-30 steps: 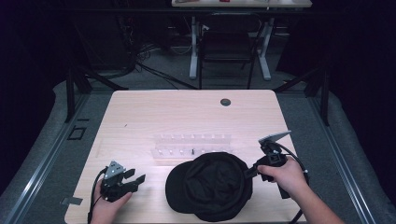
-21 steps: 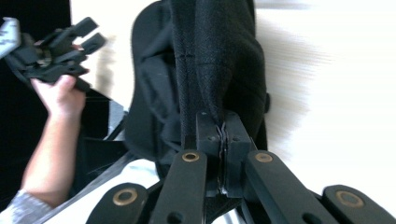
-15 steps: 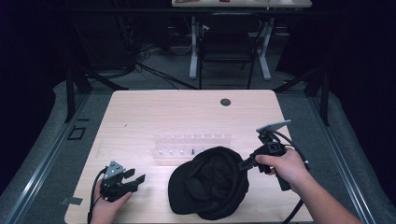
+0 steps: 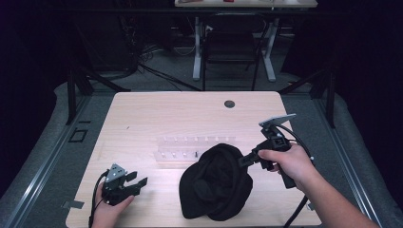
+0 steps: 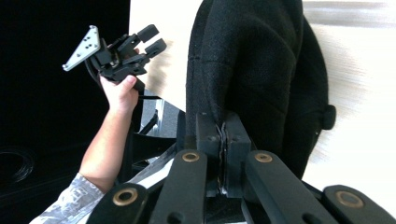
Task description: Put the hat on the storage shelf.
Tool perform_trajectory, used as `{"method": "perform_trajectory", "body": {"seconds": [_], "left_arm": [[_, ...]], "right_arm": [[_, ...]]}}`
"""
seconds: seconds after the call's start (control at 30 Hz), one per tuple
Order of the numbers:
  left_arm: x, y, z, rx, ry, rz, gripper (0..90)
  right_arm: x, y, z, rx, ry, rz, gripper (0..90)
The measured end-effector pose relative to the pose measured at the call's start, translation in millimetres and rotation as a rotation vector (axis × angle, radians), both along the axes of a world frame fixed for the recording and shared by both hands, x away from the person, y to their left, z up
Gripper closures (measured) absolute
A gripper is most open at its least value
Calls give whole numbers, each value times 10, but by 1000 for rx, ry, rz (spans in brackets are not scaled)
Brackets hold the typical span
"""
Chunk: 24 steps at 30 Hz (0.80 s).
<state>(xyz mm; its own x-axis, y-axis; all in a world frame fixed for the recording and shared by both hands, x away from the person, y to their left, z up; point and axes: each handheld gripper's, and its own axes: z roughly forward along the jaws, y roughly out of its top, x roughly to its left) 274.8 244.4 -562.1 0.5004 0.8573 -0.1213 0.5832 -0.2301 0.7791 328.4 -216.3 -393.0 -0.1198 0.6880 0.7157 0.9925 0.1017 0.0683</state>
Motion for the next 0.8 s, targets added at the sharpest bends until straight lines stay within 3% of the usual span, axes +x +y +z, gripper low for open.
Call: {"method": "perform_trajectory", "body": {"seconds": [0.03, 0.13, 0.27, 0.3, 0.4, 0.8], "left_arm": [[0, 0, -1, -1, -1, -1, 471], [0, -3, -1, -1, 0, -2, 472], [-1, -8, -3, -1, -2, 0, 472], [-1, -8, -4, -1, -1, 0, 471], [1, -6, -5, -2, -1, 1, 472], [-2, 1, 0, -4, 1, 2, 472]], "right_arm": [[3, -10, 23, -1, 6, 20, 885], [-19, -5, 80, 21, 1, 7, 885], [-28, -17, 153, 40, -29, 25, 885], [-29, -21, 178, 42, -14, 28, 885], [-41, -6, 211, 44, -18, 1, 885], [-45, -27, 282, 63, -34, 16, 885]]}}
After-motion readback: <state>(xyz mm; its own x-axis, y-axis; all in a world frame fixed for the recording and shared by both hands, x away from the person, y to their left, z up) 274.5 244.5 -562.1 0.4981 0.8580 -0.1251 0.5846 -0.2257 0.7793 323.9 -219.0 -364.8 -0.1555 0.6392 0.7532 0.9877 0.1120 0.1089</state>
